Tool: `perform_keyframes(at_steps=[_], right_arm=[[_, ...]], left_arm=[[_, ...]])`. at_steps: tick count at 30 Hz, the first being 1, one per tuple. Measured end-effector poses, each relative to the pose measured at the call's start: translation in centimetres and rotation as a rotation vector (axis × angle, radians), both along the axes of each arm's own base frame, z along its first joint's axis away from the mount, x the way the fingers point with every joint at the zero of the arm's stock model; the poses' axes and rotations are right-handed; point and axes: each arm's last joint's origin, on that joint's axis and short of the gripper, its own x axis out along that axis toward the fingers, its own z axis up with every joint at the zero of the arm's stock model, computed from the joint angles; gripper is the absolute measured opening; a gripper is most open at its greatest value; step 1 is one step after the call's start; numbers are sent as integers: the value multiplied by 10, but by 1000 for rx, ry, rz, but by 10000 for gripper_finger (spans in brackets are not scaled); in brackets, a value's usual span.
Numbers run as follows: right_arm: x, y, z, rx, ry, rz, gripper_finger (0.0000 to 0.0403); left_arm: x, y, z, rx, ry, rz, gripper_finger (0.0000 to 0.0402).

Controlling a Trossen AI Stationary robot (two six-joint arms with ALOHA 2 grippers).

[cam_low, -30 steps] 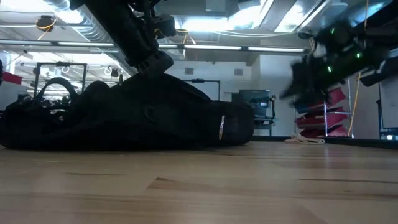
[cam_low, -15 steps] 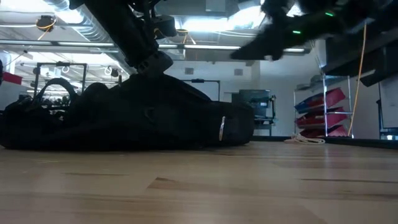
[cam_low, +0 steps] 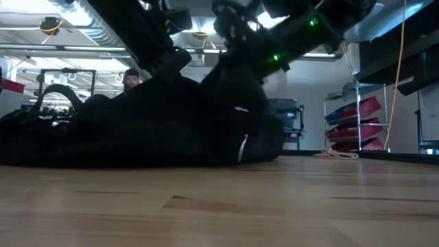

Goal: Unpack backpack
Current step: Remove the pink cellphone from the black backpack

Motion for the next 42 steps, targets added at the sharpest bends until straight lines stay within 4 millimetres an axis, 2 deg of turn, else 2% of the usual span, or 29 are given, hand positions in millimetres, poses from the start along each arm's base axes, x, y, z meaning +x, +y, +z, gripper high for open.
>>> perform_keyframes(at_steps=[5,9,12,17,28,35,42], right_arm=[[4,-5,9,43,-95,-26,248],[5,-6,1,131,-78,-14,248],[4,-6,-9,110,-25,-15,248],[6,-10,-6,92,-58,-52,248],[7,-39,-9,42,-26,-132,248],[10,-38,-32,-83,78,-33,248],[14,-39,-30,-106,6,-67,248]], left_arm=[[-1,-4,1,35,-22,11,0],[1,-5,3,35,-47,14,0],[2,-5,4,36,-63,11,0],[4,-6,5,36,-66,-2,0],[4,-6,5,34,-50,-18,0],[7,-7,7,38,-67,-34,0],[10,-8,13,50,-66,-48,0]])
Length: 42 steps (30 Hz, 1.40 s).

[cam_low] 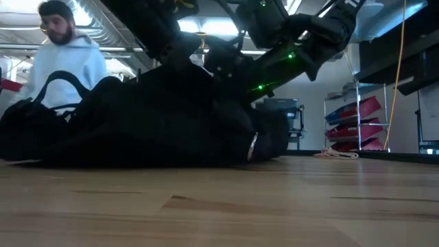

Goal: Unpack backpack
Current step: Remove the pink cellphone from the black backpack

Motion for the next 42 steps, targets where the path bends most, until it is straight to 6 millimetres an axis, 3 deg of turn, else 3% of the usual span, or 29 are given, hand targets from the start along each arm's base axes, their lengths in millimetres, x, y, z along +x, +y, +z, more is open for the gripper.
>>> perform_keyframes(at_steps=[16,22,36,42], right_arm=[[3,-10,1,-144,133,120,248],[3,-18,1,-172,147,114,248],[3,-19,0,-186,164,113,248],[4,-16,5,-224,113,22,248]], left_arm=[[0,0,1,2,4,-8,0],[3,-3,4,10,-20,-29,0],[6,-12,11,45,-59,-69,0],[11,-14,22,70,-72,-91,0]])
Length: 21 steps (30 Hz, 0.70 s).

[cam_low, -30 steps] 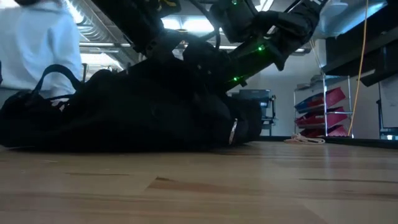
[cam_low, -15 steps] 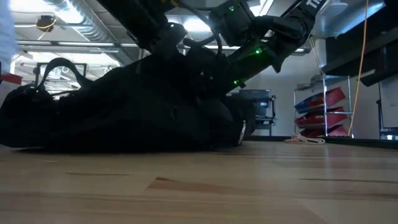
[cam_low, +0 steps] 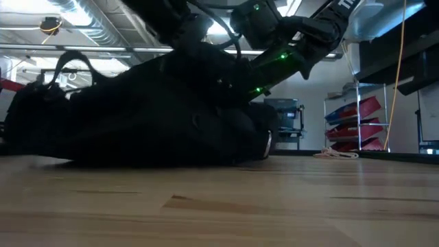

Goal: Unpack backpack
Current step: Remove the pink cellphone from the black backpack

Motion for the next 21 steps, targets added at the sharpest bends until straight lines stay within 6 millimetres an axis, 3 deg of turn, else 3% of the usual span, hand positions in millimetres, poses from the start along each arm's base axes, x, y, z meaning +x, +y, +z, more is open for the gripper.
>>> perform_keyframes(at_steps=[10,21], right_arm=[[2,8,8,-71,-68,-52,248],[5,7,20,-55,-227,-122,248]], left_arm=[[3,-11,20,76,15,-26,0],[3,-11,23,81,14,-19,0]])
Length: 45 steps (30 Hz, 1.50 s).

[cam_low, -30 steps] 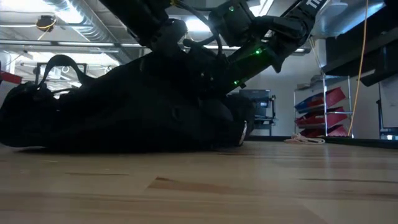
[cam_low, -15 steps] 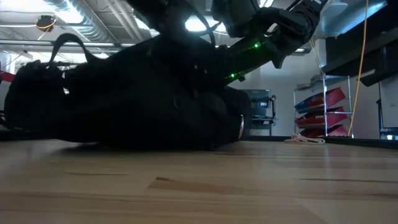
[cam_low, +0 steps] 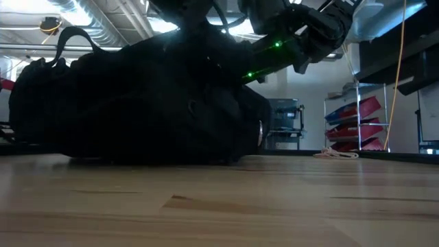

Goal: Unpack backpack
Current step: Remove the pink cellphone from the black backpack

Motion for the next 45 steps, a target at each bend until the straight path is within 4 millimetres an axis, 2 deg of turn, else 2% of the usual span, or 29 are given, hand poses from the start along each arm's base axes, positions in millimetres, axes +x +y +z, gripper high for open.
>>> perform_keyframes(at_steps=[11,17,20,26,32,37,45], right_arm=[[0,-1,5,39,-91,-57,248],[1,0,5,73,-106,-21,248],[1,8,5,109,-121,23,248],[0,13,-7,222,-30,128,248],[0,13,-8,233,-5,146,248],[0,6,-11,272,41,225,248],[5,-6,-10,339,154,257,248]], left_arm=[[0,1,0,9,4,12,0],[-1,1,-1,8,4,14,0],[-1,0,-1,-3,-5,12,0],[0,0,-2,-3,4,8,0],[0,0,-2,-2,5,9,0],[-1,0,-3,1,6,14,0],[-1,2,-3,21,18,25,0]])
